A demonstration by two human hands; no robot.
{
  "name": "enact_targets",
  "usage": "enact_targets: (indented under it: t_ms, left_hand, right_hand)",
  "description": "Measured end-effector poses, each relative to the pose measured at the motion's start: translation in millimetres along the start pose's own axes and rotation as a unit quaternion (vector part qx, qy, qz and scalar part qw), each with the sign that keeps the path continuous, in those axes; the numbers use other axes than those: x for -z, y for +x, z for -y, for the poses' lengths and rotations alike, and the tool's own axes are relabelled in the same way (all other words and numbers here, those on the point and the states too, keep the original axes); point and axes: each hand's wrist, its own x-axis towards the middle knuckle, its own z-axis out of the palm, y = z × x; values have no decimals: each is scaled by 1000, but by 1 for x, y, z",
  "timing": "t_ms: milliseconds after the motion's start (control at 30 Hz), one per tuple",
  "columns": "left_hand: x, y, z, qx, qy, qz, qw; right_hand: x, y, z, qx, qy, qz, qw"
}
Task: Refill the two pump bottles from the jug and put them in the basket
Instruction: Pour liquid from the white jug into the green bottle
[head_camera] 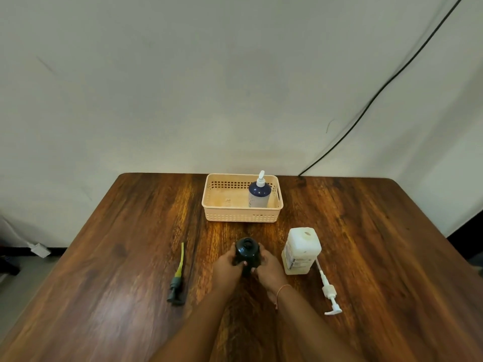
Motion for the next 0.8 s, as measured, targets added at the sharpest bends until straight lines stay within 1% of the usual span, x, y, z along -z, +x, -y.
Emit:
enact_targets:
  t_ms: [300,367,400,433,467,500,533,567,600,667,800]
  left_hand:
    - [0,-1,5,2,-20,0,1000]
    - [0,-1,4,3,-16,5,1000]
    - [0,0,3,4,-17,7,1000]
    - [1,1,2,4,-20,7,1000]
    - [2,2,1,5,-26,2,1000]
    - [3,4,-1,6,-32,-4,999]
    - [4,5,-3,6,-36,-10,999]
    - [5,7,-5,6,-37,-13,999]
    - [5,9,-8,4,-38,-15,999]
    - [6,12,-14,0,-36,-8,999]
    - [5,16,-21,-22,11,27,999]
  right_hand:
    - [-5,0,-10,18,-15,-14,1000]
    - [-3,-1,-12,36,-49,-40,997]
    - [-2,-3,-14,64,-80,-84,991]
    - [1,-6,-15,112,-107,-147,977]
    - [6,-10,-17,175,-130,-219,951]
    - [11,-11,-20,233,-154,-286,917]
    - [18,-11,-24,271,-179,-348,879]
    - [26,-8,-28,281,-191,-395,853]
    - [35,-5,-32,269,-184,-421,846]
    - [49,4,-39,219,-144,-433,863]
    - [57,20,-57,154,-96,-376,908]
